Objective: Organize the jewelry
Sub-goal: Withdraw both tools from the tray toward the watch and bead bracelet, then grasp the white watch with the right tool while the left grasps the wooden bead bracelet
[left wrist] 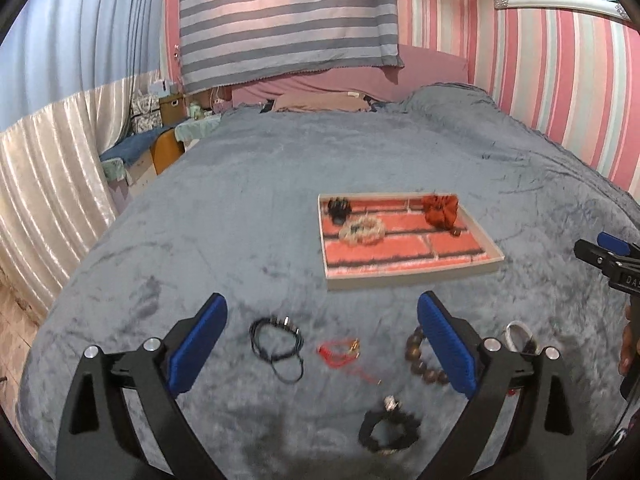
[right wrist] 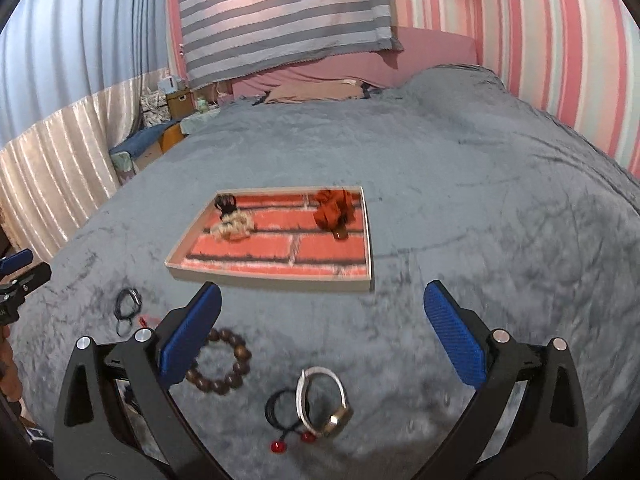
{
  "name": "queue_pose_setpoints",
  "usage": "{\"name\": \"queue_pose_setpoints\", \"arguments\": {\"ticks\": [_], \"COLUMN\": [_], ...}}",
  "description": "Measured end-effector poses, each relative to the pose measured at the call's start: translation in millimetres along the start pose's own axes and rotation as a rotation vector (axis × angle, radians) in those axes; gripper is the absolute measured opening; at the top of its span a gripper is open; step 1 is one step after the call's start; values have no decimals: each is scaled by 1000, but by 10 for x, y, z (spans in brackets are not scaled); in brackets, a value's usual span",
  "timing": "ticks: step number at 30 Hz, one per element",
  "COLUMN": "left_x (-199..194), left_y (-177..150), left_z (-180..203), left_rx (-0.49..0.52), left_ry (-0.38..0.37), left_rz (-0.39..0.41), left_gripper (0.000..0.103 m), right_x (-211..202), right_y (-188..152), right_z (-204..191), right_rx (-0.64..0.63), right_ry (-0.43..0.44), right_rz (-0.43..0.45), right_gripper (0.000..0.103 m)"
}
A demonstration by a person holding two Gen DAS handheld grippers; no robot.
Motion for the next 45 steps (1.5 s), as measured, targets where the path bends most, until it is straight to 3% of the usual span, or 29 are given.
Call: {"name": "queue_pose_setpoints", "arguments": {"ticks": [4, 13, 22, 36, 45], "left_x": [206, 598, 857, 1164, 1466], "left_y": [-294, -662, -752, -742, -723], "left_z": [-122, -173, 11, 465, 862], "left_rx": [-42, -34, -22, -31, 17], "left_ry": [-6, 10, -30, -89, -113], "left_rz": [-49, -105, -154, -237, -305], "left_gripper": [94, 94, 94, 94, 94], "right_x": [67, 336, 672, 904, 1125], "right_y": [-287, -671, -879, -955, -1040], "right_z": [-36, 24, 282, 406, 336], "right_rx": [3, -3, -99, -58, -77], "right_ry": [-24, -56, -163, -126, -127], "right_rz": [-2, -53, -107, -174, -258], "right_gripper": [99, 99, 99, 98, 78]}}
Point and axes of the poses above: each gripper's, at about its wrist camera, not at the fingertips, and x roughly the way its jaws point, z to its right, y to its top, the point moved 4 cm from there along x, roughly the way its jaws point, and after that the axes turned 2 degrees about -z, right-handed, at the moved point
